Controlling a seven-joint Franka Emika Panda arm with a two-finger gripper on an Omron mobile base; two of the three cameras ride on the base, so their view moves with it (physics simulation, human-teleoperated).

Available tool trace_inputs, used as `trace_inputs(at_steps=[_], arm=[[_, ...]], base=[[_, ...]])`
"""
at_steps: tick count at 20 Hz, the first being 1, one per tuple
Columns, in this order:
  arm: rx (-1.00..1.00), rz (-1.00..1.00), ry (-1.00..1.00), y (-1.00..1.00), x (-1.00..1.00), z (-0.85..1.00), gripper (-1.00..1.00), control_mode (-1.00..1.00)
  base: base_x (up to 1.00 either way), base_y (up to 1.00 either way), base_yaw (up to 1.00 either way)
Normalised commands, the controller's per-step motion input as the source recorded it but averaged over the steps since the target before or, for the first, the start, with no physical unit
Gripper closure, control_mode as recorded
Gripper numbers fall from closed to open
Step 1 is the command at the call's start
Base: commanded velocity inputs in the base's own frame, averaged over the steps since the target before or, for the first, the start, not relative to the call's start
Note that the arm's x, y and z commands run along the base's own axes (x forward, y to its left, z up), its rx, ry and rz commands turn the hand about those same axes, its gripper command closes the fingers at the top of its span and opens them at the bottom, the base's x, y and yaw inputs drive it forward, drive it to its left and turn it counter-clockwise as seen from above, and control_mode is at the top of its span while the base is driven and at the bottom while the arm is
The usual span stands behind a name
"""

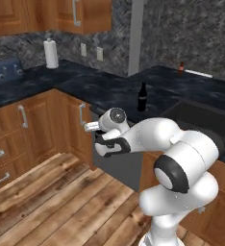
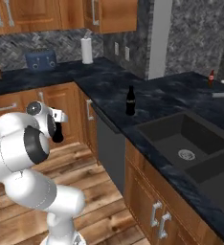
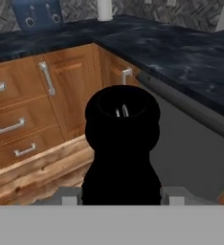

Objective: Place the large bottle from the dining counter next to the other large bottle outside the sink, and place the small bottle from the dining counter next to the other small bottle inside the sink.

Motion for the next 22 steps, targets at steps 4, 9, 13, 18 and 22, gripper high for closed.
trace_inputs(at_steps=[4,9,13,18,22], arm=[[0.00,0.00,0.00,0.00,0.00,0.00,1.00,1.00],[0.00,0.00,0.00,0.00,0.00,0.00,1.00,1.00],[0.00,0.00,0.00,0.00,0.00,0.00,1.00,1.00],[0.00,0.00,0.00,0.00,0.00,0.00,1.00,1.00],[0.00,0.00,0.00,0.00,0.00,0.00,1.00,1.00]], base=[[0.35,0.67,-0.29],[0.22,0.21,-0.34],[0.20,0.00,-0.26],[0.33,0.00,-0.30],[0.32,0.00,-0.33]])
